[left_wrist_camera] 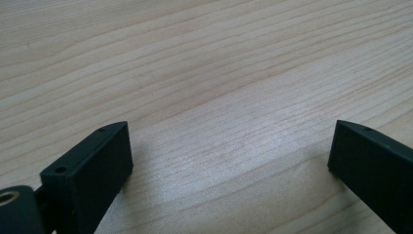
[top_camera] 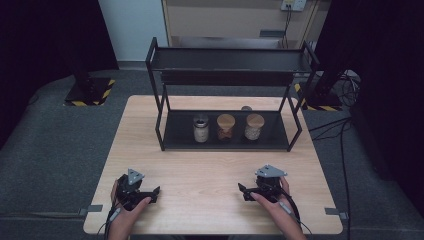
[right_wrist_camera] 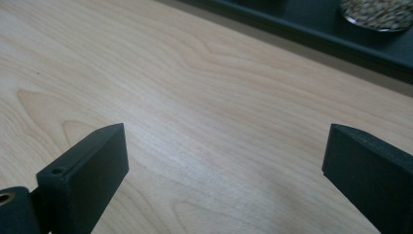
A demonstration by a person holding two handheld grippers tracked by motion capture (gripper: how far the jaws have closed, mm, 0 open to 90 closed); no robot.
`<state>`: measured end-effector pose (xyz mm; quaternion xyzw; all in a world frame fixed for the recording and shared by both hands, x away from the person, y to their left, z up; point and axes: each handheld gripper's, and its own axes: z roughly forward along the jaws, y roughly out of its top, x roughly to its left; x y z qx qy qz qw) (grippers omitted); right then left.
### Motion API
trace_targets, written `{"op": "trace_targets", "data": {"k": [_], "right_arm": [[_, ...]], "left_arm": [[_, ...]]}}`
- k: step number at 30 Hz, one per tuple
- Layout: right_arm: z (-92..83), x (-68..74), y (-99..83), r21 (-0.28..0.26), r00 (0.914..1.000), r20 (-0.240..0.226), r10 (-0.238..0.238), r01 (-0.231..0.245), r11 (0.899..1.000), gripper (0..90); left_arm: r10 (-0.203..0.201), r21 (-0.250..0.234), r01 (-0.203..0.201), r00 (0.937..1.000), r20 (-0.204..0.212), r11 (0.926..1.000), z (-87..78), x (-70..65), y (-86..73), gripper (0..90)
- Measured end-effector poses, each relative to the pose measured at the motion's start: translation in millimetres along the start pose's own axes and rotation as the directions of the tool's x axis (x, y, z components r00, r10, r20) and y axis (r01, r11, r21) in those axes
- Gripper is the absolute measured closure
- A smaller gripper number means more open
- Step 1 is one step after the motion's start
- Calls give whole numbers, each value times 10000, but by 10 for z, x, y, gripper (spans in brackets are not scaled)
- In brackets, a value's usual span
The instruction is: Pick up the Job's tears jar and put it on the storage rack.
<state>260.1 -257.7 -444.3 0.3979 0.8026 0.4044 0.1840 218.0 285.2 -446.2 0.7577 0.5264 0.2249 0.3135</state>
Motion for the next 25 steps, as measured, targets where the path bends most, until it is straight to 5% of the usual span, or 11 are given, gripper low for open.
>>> {"op": "trace_targets", "data": {"k": [14,25], "right_arm": [[155,127,36,1015,9972,-276,-692,717,9923,32],[175,113,65,1192,9987,-303,-409,442,9919,7]], "left_arm": [[-4,-1,4,10000,1,10000,-3,-2,-2,11],[-4,1,4,10000,1,10000,-3,-1,-2,11]]}}
